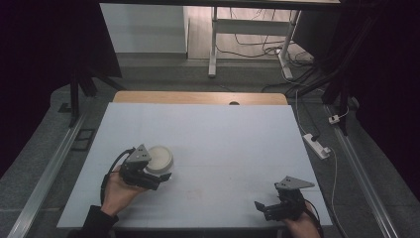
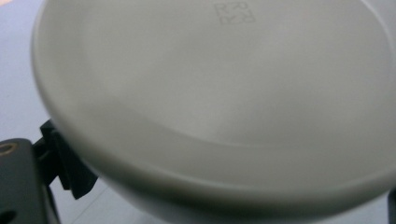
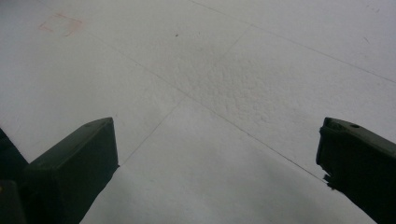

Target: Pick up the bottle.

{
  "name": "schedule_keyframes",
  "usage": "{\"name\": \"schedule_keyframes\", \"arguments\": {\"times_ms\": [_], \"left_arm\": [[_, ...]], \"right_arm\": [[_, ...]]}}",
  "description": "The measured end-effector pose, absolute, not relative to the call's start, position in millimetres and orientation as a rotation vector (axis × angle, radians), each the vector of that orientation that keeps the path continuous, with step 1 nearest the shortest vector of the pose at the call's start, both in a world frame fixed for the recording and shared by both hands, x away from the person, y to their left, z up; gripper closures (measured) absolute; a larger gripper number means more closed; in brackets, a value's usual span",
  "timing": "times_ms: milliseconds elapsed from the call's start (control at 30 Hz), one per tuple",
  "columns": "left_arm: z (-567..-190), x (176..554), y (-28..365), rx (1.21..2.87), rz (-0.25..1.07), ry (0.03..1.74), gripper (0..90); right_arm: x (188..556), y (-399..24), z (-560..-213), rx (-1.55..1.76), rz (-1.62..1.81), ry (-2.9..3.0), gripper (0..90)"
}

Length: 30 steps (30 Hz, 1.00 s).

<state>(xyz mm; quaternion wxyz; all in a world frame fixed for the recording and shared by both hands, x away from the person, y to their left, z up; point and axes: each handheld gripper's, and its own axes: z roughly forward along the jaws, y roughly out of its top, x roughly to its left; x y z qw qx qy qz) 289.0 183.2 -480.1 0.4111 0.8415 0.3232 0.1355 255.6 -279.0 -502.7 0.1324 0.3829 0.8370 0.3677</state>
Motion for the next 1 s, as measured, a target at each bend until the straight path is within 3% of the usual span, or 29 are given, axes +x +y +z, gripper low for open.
{"name": "schedule_keyframes", "arguments": {"times_ms": [1000], "left_arm": [[-465,320,123,2.162,0.265,0.674,7.5]], "right_arm": [[255,-281,-503,1.117,1.083,2.42,0.0]]}}
